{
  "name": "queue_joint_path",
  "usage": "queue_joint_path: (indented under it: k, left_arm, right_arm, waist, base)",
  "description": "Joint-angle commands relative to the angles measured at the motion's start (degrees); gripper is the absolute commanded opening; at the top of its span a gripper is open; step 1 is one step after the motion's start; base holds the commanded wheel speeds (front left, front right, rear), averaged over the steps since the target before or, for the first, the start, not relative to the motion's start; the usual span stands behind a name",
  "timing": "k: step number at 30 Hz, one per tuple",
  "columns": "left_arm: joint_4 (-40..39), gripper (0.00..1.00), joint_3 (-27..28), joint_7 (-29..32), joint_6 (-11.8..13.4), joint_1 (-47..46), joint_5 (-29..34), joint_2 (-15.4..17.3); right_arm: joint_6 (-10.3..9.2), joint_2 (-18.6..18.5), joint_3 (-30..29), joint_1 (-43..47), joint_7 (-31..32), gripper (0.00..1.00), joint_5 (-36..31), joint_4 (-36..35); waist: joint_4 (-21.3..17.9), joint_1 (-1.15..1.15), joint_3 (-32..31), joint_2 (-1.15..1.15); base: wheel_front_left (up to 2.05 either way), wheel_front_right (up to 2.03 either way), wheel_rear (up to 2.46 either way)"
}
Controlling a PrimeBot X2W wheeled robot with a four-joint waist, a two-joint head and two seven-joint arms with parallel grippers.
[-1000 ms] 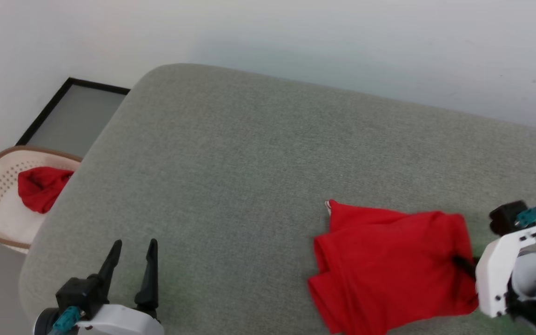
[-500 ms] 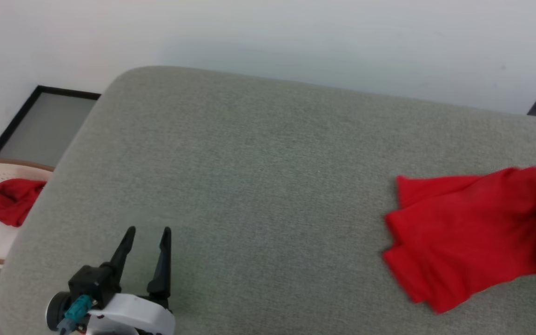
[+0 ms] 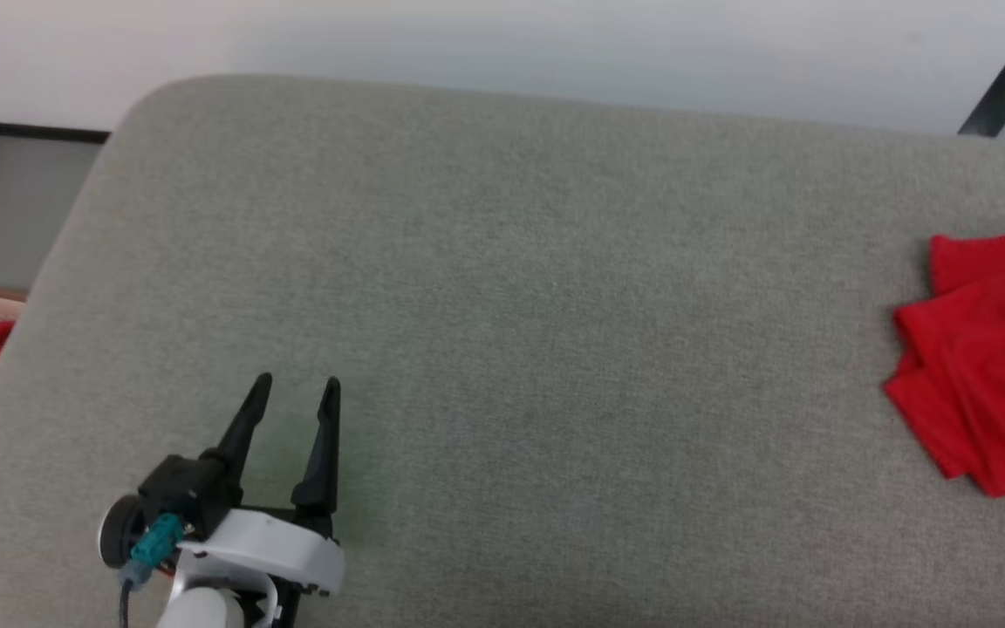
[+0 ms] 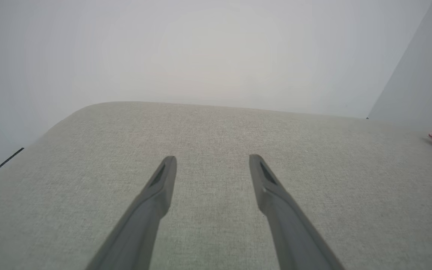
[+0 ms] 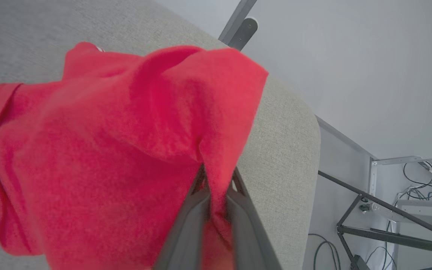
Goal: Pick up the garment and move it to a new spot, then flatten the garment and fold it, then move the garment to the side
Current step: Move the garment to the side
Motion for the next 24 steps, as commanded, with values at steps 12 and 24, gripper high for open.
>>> queue_joint_path:
  k: [12,24]
  left_arm:
    - [-1.4,1.0,-1.1,0.0,0.0,-4.2,0.3,0.2]
    - [-1.7,1.0,-1.5,0.0,0.0,-5.8,0.0,0.5]
  right_arm:
    - [-0.11,-8.3,1.8,-6.0,-2.7,0.0,-6.2,1.6]
    - [-0.11,-7.0,0.9,-8.3,-6.1,0.0,-11.1,11.0]
  waist:
    - [-2.6,0.0,7.4,0.0]
    - [-2.3,0.0,9.8,0.0]
  base:
    - [0.0,0.0,0.0]
    - [0.0,0.0,0.0]
